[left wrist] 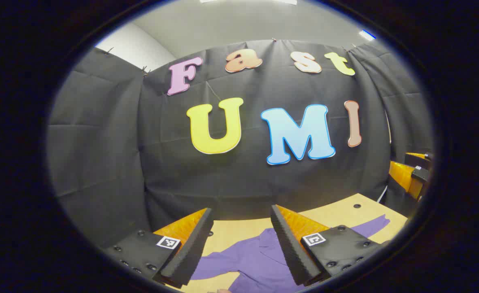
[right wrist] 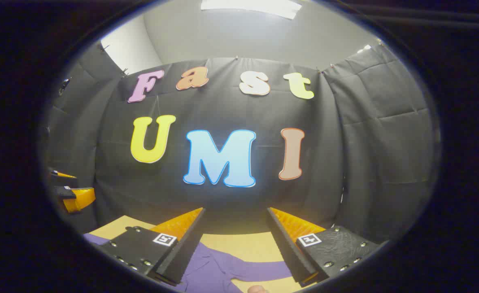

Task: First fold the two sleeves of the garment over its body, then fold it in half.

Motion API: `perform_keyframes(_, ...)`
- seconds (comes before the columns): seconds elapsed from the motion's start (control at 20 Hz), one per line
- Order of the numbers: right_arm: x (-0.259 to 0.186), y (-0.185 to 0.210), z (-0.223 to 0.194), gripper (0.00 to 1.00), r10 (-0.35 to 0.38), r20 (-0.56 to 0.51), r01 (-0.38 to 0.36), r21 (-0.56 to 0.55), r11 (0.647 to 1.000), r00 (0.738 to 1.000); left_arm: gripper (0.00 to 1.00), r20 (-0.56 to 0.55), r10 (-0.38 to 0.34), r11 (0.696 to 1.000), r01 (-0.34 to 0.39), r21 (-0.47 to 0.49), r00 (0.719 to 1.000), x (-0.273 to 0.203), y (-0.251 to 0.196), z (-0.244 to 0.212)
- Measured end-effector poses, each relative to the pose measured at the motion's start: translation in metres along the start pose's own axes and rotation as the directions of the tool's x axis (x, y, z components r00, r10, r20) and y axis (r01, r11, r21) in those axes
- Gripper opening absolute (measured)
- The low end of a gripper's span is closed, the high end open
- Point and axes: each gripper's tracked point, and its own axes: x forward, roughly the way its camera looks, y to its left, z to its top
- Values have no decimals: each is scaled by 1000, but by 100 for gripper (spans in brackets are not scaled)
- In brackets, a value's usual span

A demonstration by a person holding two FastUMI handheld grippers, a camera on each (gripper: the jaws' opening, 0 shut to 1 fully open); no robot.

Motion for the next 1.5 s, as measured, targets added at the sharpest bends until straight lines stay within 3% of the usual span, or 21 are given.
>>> perform_keyframes(0.1,3,-6,-4,88,1,-11,-1,5,1000,1000,96,5,3,1000,-3,-4,1000,-1,-1,1)
perform_keyframes(0.2,2,-4,-6,97,2,-6,-2,4,1000,1000,96,8,0,1000,0,-5,1000,-1,-2,2)
perform_keyframes(0.7,5,-8,-31,93,0,-33,0,-5,1000,999,96,9,9,1000,-9,-7,1000,-5,-1,-1)
perform_keyframes(0.95,8,-44,-69,93,-56,-91,54,-24,998,994,96,14,7,1000,-7,6,1000,-6,-4,1)
perform_keyframes(1.1,18,-72,-103,93,-97,-153,93,-34,995,983,96,12,10,1000,-10,16,1000,-5,-5,1)
perform_keyframes(1.15,21,-83,-115,97,-111,-175,106,-37,994,978,96,9,13,1000,-13,18,1000,-4,-6,-1)
perform_keyframes(1.5,38,-146,-202,93,-204,-325,198,-54,979,924,96,-22,44,999,-43,21,999,1,-2,-11)
